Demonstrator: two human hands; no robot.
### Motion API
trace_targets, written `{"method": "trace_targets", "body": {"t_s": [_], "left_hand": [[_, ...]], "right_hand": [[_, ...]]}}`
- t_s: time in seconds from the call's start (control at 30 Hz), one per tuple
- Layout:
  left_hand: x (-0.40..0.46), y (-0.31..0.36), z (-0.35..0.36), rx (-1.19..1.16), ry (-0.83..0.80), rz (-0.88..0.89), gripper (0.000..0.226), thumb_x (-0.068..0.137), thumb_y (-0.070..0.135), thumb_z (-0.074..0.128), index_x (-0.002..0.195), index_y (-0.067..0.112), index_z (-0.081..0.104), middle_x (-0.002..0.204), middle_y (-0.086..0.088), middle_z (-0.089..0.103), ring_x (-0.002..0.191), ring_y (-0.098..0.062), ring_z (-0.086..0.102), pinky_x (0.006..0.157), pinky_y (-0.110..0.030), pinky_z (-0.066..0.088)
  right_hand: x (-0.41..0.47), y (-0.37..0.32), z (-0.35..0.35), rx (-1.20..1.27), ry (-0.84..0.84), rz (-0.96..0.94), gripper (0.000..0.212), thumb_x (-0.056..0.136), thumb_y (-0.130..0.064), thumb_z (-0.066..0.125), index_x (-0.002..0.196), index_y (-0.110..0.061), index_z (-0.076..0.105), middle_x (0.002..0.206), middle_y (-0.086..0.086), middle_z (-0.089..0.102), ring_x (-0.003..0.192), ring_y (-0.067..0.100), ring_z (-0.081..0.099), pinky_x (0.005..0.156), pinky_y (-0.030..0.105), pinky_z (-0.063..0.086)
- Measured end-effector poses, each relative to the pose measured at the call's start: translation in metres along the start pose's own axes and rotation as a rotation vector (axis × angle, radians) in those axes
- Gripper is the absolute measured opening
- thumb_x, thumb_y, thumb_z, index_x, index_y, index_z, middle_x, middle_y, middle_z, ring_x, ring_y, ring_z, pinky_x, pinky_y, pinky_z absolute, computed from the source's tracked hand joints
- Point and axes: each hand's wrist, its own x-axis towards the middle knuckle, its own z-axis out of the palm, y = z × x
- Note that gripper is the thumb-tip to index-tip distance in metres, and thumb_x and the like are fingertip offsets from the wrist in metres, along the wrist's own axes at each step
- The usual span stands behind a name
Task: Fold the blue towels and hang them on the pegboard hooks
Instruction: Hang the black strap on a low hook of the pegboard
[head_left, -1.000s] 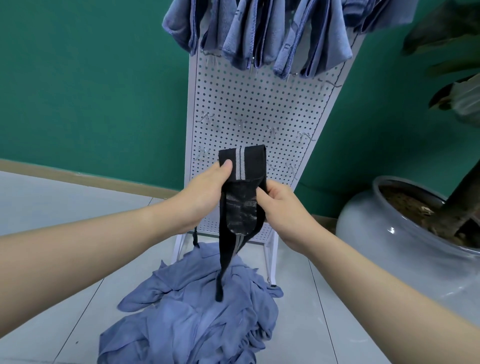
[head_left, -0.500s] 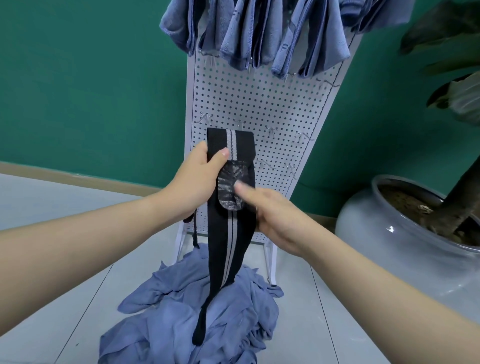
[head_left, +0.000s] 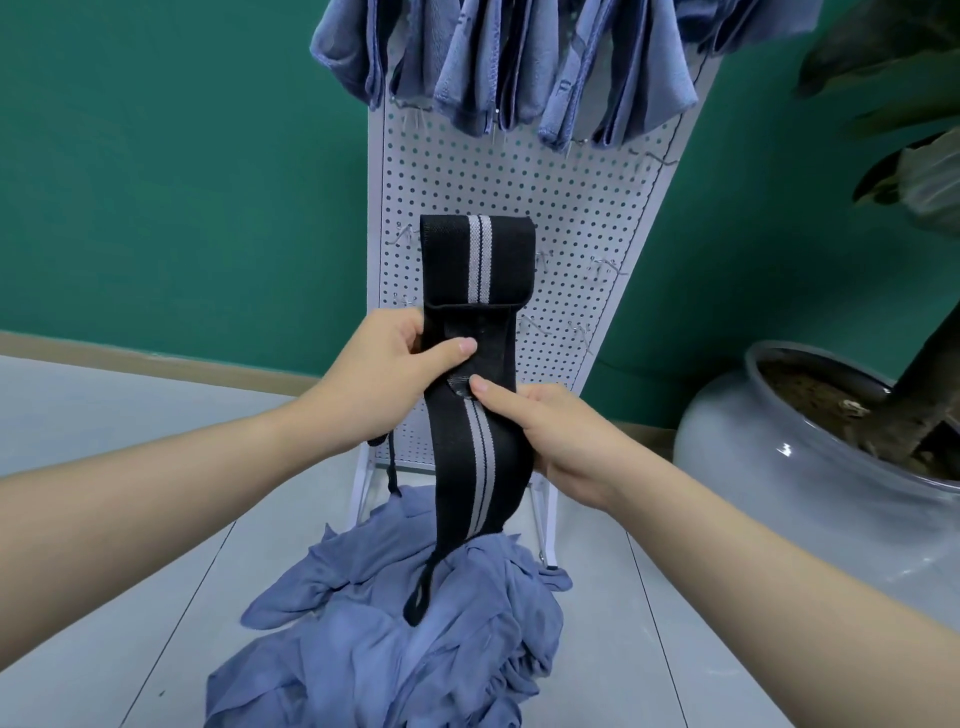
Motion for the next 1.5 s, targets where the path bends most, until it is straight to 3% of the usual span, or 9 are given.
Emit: {"method": "trace_targets", "body": {"t_s": [0.13, 0.43, 0.53, 0.63, 0.7, 0.87, 0.97, 1.2, 1.5], "left_hand": [[0.001, 0.0, -0.007, 0.032, 0.006, 0.087, 0.013, 0.098, 0.012, 0.068, 0.099, 0.024, 0.073, 0.093, 0.013, 0.079, 0.087, -0.003, 0.074, 0.075, -0.017, 0.055], [-0.006, -0.01, -0.005, 0.305, -0.104, 0.355, 0.033, 0.092, 0.005, 0.074, 0.096, 0.038, 0.073, 0.084, 0.029, 0.073, 0.078, 0.009, 0.065, 0.074, -0.01, 0.049], [-0.005, -0.017, -0.006, 0.432, -0.145, 0.382, 0.034, 0.089, -0.003, 0.072, 0.107, 0.025, 0.08, 0.09, 0.022, 0.071, 0.083, 0.007, 0.066, 0.078, -0.009, 0.048], [-0.002, -0.019, -0.008, 0.479, -0.182, 0.424, 0.038, 0.087, -0.002, 0.073, 0.111, 0.026, 0.08, 0.107, 0.014, 0.075, 0.101, 0.003, 0.067, 0.092, -0.015, 0.05], [-0.001, -0.018, -0.009, 0.5, -0.231, 0.457, 0.037, 0.086, -0.002, 0.075, 0.112, 0.025, 0.08, 0.115, 0.013, 0.074, 0.109, 0.001, 0.064, 0.099, -0.019, 0.049], [-0.001, -0.008, -0.013, 0.586, -0.455, 0.324, 0.048, 0.08, 0.028, 0.055, 0.124, 0.031, 0.074, 0.138, 0.025, 0.056, 0.124, 0.015, 0.044, 0.106, -0.005, 0.028], [-0.002, -0.008, -0.012, 0.454, -0.451, 0.217, 0.047, 0.081, 0.007, 0.05, 0.114, 0.027, 0.075, 0.135, 0.019, 0.058, 0.118, 0.017, 0.049, 0.094, -0.001, 0.035], [0.009, -0.021, -0.013, 0.352, -0.405, -0.043, 0.014, 0.102, 0.033, 0.061, 0.095, 0.023, 0.068, 0.074, 0.014, 0.066, 0.057, -0.001, 0.054, 0.062, -0.022, 0.044], [0.023, -0.03, -0.04, 0.271, -0.242, -0.037, 0.023, 0.091, 0.032, 0.076, 0.085, 0.01, 0.071, 0.09, -0.026, 0.068, 0.074, -0.019, 0.054, 0.072, -0.045, 0.047]], "right_hand": [[-0.001, 0.0, -0.001, 0.121, -0.044, 0.167, 0.039, 0.101, -0.041, 0.062, 0.124, -0.011, 0.072, 0.115, 0.006, 0.078, 0.113, 0.023, 0.072, 0.105, 0.043, 0.054], [0.004, -0.004, -0.013, 0.456, -0.055, 0.208, 0.02, 0.103, -0.019, 0.057, 0.105, -0.009, 0.074, 0.1, 0.009, 0.076, 0.083, 0.017, 0.073, 0.079, 0.03, 0.06], [0.002, -0.006, -0.014, 0.515, -0.043, 0.209, 0.036, 0.102, -0.033, 0.058, 0.089, -0.009, 0.08, 0.09, 0.009, 0.077, 0.073, 0.019, 0.074, 0.069, 0.03, 0.061], [-0.002, -0.009, -0.017, 0.45, -0.117, 0.231, 0.048, 0.1, -0.051, 0.056, 0.113, -0.009, 0.075, 0.103, 0.011, 0.077, 0.085, 0.025, 0.076, 0.073, 0.034, 0.062], [-0.003, -0.007, -0.019, 0.362, -0.118, 0.199, 0.031, 0.1, -0.035, 0.062, 0.112, -0.009, 0.074, 0.101, 0.01, 0.077, 0.084, 0.022, 0.076, 0.073, 0.033, 0.062], [0.006, 0.005, -0.022, 0.281, -0.069, 0.07, 0.026, 0.104, -0.013, 0.055, 0.127, -0.006, 0.067, 0.111, 0.013, 0.076, 0.094, 0.023, 0.074, 0.081, 0.033, 0.06], [0.008, 0.01, -0.022, 0.127, -0.039, -0.004, 0.028, 0.106, -0.01, 0.054, 0.13, -0.003, 0.066, 0.12, 0.019, 0.073, 0.103, 0.025, 0.071, 0.091, 0.034, 0.059], [0.006, 0.01, -0.01, -0.082, 0.012, -0.154, 0.023, 0.105, -0.012, 0.057, 0.122, -0.003, 0.07, 0.11, 0.017, 0.077, 0.092, 0.023, 0.073, 0.084, 0.033, 0.06], [0.006, 0.029, 0.008, -0.082, -0.087, -0.013, 0.022, 0.098, -0.012, 0.069, 0.119, -0.005, 0.072, 0.114, 0.011, 0.077, 0.102, 0.023, 0.074, 0.099, 0.04, 0.058]]}}
